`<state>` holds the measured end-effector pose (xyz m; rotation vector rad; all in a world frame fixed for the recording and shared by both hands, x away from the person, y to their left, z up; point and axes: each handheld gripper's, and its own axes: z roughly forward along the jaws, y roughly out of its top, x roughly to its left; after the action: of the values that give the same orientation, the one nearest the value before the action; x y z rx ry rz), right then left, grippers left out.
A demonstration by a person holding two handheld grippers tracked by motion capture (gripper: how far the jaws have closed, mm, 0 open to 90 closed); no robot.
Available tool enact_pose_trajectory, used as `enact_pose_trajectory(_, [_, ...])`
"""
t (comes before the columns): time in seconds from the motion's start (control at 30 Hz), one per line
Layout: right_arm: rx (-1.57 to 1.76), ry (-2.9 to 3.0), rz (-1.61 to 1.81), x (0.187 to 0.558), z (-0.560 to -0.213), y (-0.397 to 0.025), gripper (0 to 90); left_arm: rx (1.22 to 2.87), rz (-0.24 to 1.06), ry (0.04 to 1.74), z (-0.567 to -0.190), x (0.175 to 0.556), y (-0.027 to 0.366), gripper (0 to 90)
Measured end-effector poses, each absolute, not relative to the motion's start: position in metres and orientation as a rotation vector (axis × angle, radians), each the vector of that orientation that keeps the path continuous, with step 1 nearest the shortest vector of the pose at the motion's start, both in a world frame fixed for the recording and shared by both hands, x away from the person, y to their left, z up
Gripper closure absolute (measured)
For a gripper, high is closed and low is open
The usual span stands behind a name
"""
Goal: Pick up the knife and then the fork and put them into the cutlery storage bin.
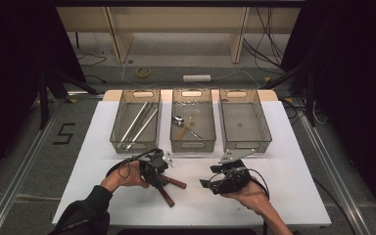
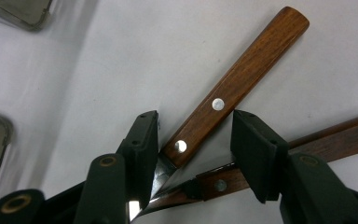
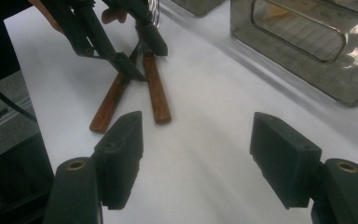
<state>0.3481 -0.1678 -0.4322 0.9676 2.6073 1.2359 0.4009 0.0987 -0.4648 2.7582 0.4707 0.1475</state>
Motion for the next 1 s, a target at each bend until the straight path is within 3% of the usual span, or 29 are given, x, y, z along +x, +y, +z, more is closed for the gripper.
enact_pose_trajectory(0.27, [0.970, 2.606, 1.235, 0.3476, -0.4320, -0.1678, 35.7, 2.775, 0.116, 0.468, -0.4643, 0.4033, 0.0975, 54.5])
enact_pose_trajectory(0.8, [0.967, 2.601, 1.236, 0.3481, -0.4314, -0.1686, 36.0, 2.774, 0.120, 0.388, -0.4638, 0.4016, 0.0986, 75.1])
enact_pose_trajectory(1.0, [0.971, 2.601, 1.239, 0.3481, -0.4311, -0.1684, 36.1, 2.770, 0.132, 0.373, -0.4637, 0.4003, 0.0991, 76.0])
